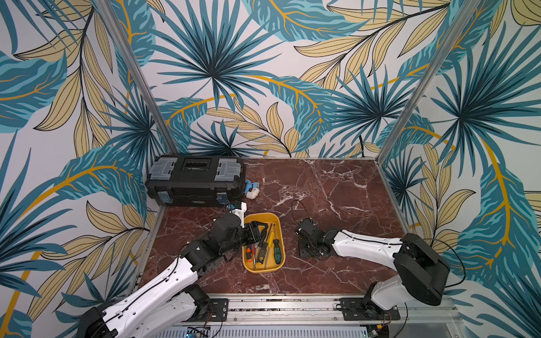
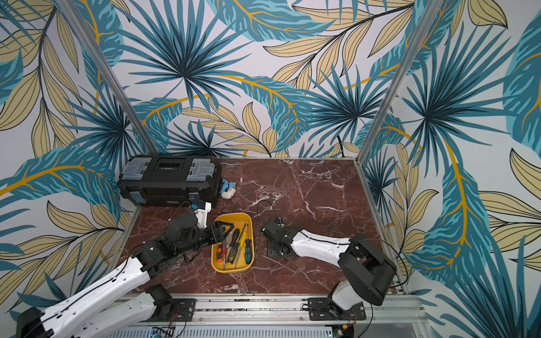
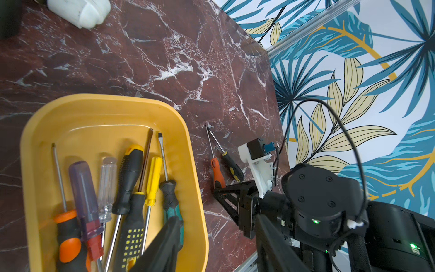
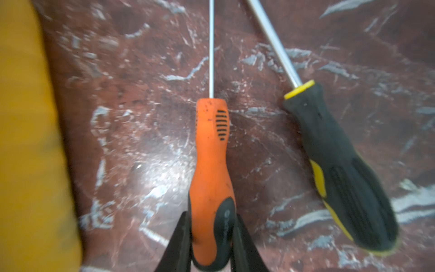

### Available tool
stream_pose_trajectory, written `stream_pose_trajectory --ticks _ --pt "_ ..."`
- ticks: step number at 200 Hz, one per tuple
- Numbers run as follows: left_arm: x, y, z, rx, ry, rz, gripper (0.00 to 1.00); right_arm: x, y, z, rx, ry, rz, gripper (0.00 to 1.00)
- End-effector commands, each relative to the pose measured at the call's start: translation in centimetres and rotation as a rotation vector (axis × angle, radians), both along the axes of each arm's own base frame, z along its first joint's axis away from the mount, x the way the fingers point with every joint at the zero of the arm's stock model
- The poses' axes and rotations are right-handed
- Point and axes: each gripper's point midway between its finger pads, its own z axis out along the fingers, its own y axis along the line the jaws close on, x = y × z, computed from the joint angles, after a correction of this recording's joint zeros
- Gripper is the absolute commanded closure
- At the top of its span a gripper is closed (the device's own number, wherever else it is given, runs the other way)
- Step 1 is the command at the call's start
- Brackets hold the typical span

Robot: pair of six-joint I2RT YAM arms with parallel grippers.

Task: Put the screwdriver on the desktop into the storage box
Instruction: Pick up the screwdriver from the center of the board.

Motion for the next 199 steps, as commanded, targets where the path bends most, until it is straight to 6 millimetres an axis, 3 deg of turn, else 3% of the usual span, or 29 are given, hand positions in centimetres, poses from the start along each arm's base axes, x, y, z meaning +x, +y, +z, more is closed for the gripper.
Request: stream_pose_trajectory --ticks 1,36,74,93,118,144,199 --pt "0.2 -0.6 1.5 -0.068 -0.049 -0.014 0.43 -0.4 0.9 3.2 0.097 -0.058 0.031 1.0" --pt "-0.3 -2.5 5.6 -0.271 -0.159 -0.101 0.41 -1.2 2.4 10.1 0.331 -0.179 0.079 1.0" --pt "-1.7 -3.4 10.0 -0.491 -0.286 -0.19 0.37 -2.9 5.6 19.0 0.744 -0.306 0.182 1.0" --pt "-2.5 -3.7 11.5 -0.552 -0.325 -0.24 0.35 -3.9 6.5 21.9 0.881 -0.322 0.229 1.0" --pt "-3.5 -4.2 13.0 -0.6 -0.352 -0.312 0.35 -4.8 7.4 24.5 1.031 -0.332 0.271 1.0" --pt "-4.1 -4.9 13.7 -0.602 -0.359 -0.374 0.34 -5.3 8.1 25.9 1.128 -0.33 0.301 1.0" --pt "-3.5 -5.2 12.4 -0.544 -0.329 -0.362 0.36 -5.9 9.1 27.9 1.242 -0.321 0.347 1.0"
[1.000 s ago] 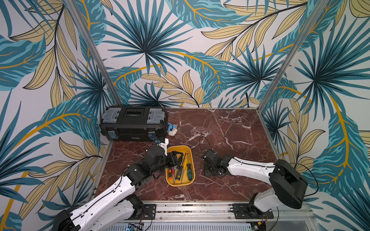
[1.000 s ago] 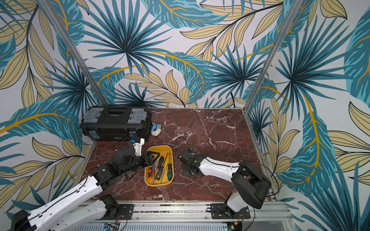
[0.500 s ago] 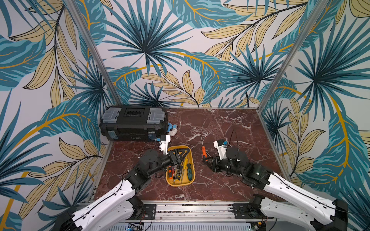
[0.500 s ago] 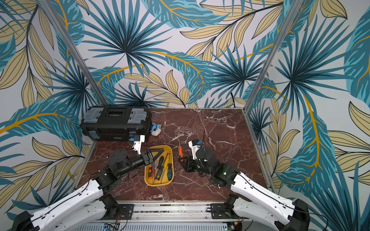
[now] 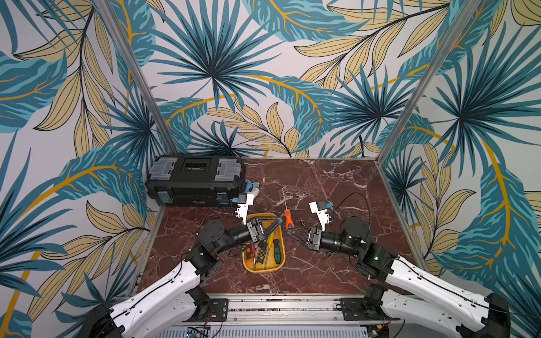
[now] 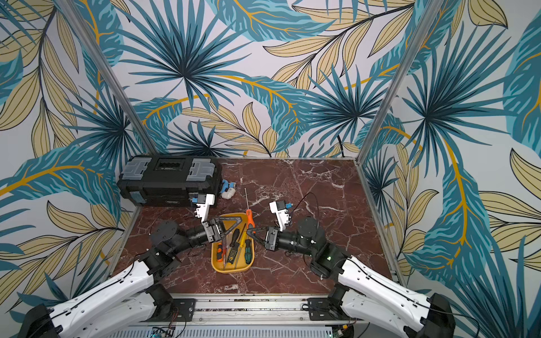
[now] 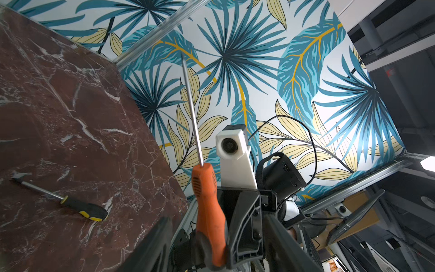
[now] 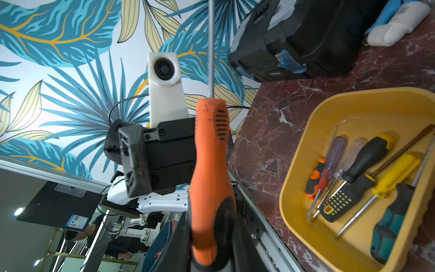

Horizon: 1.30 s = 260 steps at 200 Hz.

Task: Put the screwdriver on the desktop into the storage box
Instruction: Pick up the screwdriver from the center of the board.

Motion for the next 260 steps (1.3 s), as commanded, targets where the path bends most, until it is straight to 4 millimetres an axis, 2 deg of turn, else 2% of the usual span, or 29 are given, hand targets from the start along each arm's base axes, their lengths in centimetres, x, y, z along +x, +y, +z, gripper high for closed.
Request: stream_pose_trajectory --ticks 1,48,68,100,171,204,217,239,260 --pt "-0.1 -0.1 0.7 0.01 -0.031 -0.005 0.36 -0.9 0.7 2.0 0.098 -0.026 0.061 1.0" --pt "-0.2 -1.0 1.8 -0.019 -0.064 -0.06 0.36 -1.3 1.8 1.2 0.084 -0.002 0.101 1.0" --pt "0.0 -1.8 1.7 -0.011 -0.063 -0.083 0.4 -1.4 1.8 1.1 0.081 -0.002 0.102 1.0" --pt "0.3 -3.0 1.3 0.0 -0.054 -0.114 0.57 -1.4 1.8 0.4 0.059 0.008 0.095 1.0" --pt "1.3 -3.2 -0.6 0.071 -0.004 -0.07 1.0 -1.0 2.0 -0.9 -0.004 0.023 0.082 1.0" --pt "2.7 -2.5 -2.6 0.161 0.044 0.018 1.0 -0.6 1.6 -2.2 -0.079 0.037 0.048 1.0" --pt "3.0 -2.4 -3.3 0.199 0.062 0.036 1.0 -0.3 1.3 -3.1 -0.119 0.049 0.03 0.92" --pt "3.5 -2.1 -4.6 0.248 0.099 0.07 1.0 -0.1 1.0 -3.9 -0.173 0.056 0.014 0.71" --pt "3.9 -1.6 -5.9 0.312 0.133 0.103 1.0 0.4 -0.1 -5.5 -0.271 0.069 -0.04 0.39"
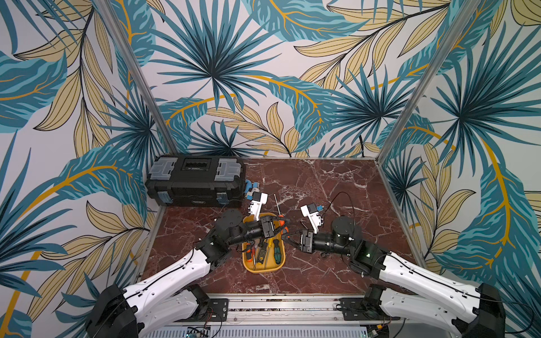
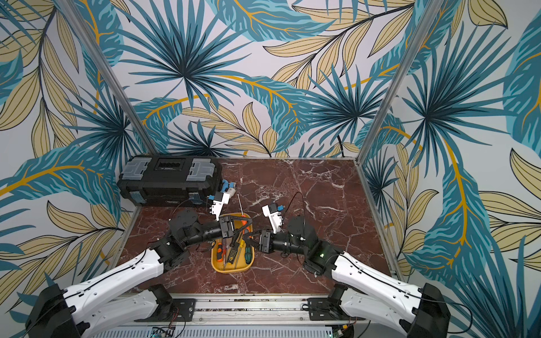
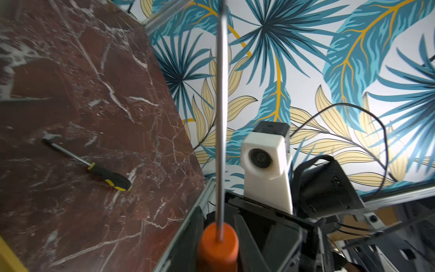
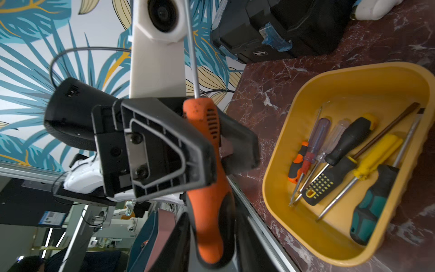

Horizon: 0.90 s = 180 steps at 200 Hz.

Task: Put the screwdriver on the desktop into the storage box
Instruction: Pick up the screwdriver from the center of the board.

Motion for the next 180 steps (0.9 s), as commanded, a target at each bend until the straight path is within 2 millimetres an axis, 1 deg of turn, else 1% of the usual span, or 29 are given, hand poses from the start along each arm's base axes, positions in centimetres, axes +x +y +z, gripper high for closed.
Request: stream_pose_trajectory --ticks 1,10,18,21,27,48,54,67,77,93,137,153,180 --pt "1.7 1.1 -1.7 0.136 -0.012 0.097 1.0 0.4 -1.2 -1.6 -0.121 0.022 -0.058 0.37" --pt "1.9 1.5 -2.5 0.186 0.01 0.119 1.0 0.8 -2.0 -2.7 -0.191 0.025 -0.095 0.3" --pt "2.0 1.9 -3.1 0.219 0.028 0.138 1.0 1.1 -2.6 -3.2 -0.236 0.018 -0.117 0.28" --pt "2.0 2.0 -3.4 0.231 0.035 0.141 1.0 1.0 -2.9 -3.9 -0.272 0.033 -0.12 0.27" --pt "2.0 2.2 -3.8 0.247 0.044 0.148 1.0 0.8 -3.1 -4.3 -0.301 0.032 -0.115 0.27" --pt "1.8 2.6 -5.0 0.306 0.075 0.144 1.0 0.3 -2.5 -3.7 -0.369 -0.032 -0.103 0.26" --pt "1.7 2.7 -5.3 0.315 0.083 0.143 1.0 0.2 -2.5 -3.9 -0.409 -0.047 -0.105 0.27" --pt "1.5 2.8 -5.8 0.312 0.102 0.145 1.0 0.4 -2.3 -3.9 -0.472 -0.066 -0.107 0.31" --pt "1.4 2.7 -5.9 0.298 0.108 0.143 1.0 0.3 -1.8 -4.2 -0.5 -0.071 -0.095 0.35" --pt "1.3 2.5 -5.7 0.294 0.11 0.131 1.0 0.2 -0.8 -4.5 -0.514 -0.079 -0.078 0.38" --pt "1.1 2.4 -5.4 0.273 0.127 0.123 1.0 0.1 1.7 -4.9 -0.602 -0.156 -0.052 0.4" --pt "1.1 2.3 -5.2 0.256 0.132 0.12 1.0 0.8 1.9 -5.3 -0.66 -0.185 -0.082 0.4" --pt "1.0 2.1 -5.1 0.247 0.139 0.112 1.0 1.7 2.0 -5.7 -0.721 -0.209 -0.123 0.44"
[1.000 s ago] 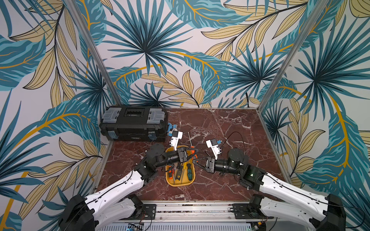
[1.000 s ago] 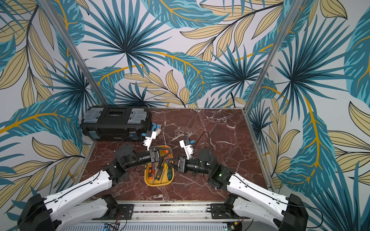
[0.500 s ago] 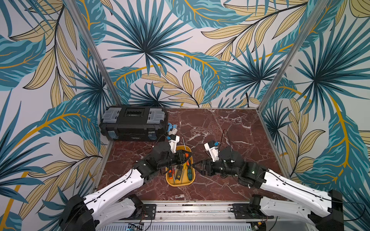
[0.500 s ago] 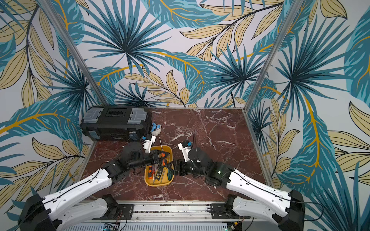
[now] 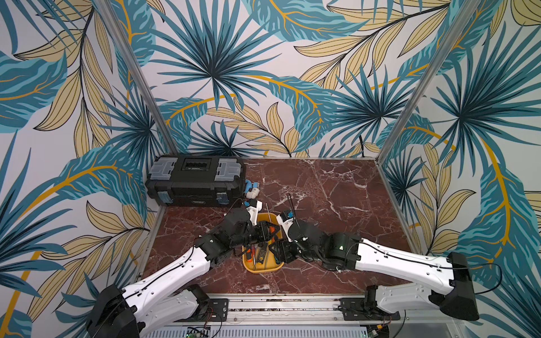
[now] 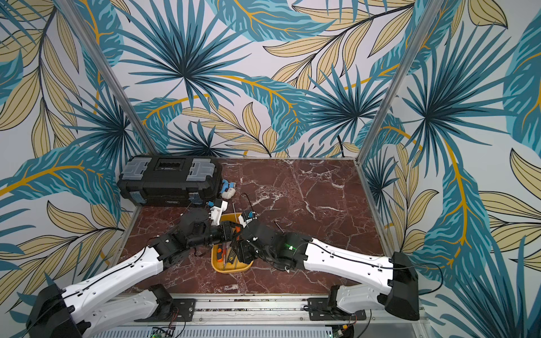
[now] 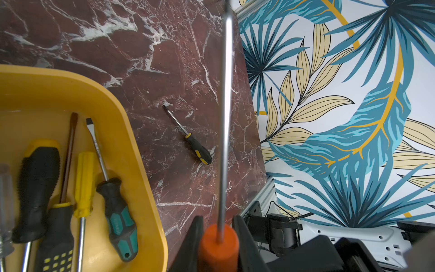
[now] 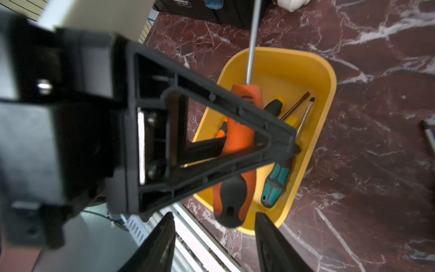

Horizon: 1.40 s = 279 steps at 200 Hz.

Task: Put the screwdriver on the desktop into the storage box
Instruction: Pick up the screwdriver from the center of the board.

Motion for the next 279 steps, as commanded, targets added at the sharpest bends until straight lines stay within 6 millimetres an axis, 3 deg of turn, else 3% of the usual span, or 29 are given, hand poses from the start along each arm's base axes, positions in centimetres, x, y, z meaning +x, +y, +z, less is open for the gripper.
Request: stream_pose_trajectory --ticks 1,60,99,115,133,158,183,196,235,279 --pt "0.2 -0.4 2.0 -0.046 -0.03 -0.011 1.0 1.3 -1.0 -0.4 -0.094 -0.07 -0.051 0.44" --pt "0.0 -0.6 1.6 -0.063 -0.014 -0.02 1.0 1.8 0.0 -1.0 -0.127 -0.074 -0.045 0.61" --pt "0.1 -0.6 1.2 -0.051 -0.008 -0.024 1.0 1.6 -0.2 -1.5 -0.12 -0.058 -0.053 0.92" --pt "0.2 -0.3 0.9 -0.051 -0.004 -0.01 0.71 1.4 -0.3 -1.2 -0.097 -0.055 -0.052 0.99" --pt "0.3 -0.1 1.3 -0.06 -0.017 -0.008 0.5 1.0 -0.4 -0.7 -0.039 -0.042 -0.051 1.0" --pt "0.4 0.7 3.0 -0.106 -0.081 0.025 0.37 0.3 -0.2 -0.4 0.073 0.009 -0.04 1.0" --pt "0.3 1.4 4.6 -0.158 -0.135 0.059 0.34 -0.6 0.1 0.5 0.22 0.068 -0.017 1.0" --pt "0.2 1.4 5.0 -0.194 -0.15 0.06 0.34 -0.7 0.5 2.1 0.342 0.074 0.003 1.0" --pt "-0.8 0.1 5.5 -0.236 -0.17 -0.047 0.35 -0.7 0.0 5.2 0.579 0.112 0.036 1.0" --pt "-1.8 -0.8 7.2 -0.335 -0.202 -0.124 0.46 -0.2 -0.6 6.2 0.701 0.149 0.047 1.0"
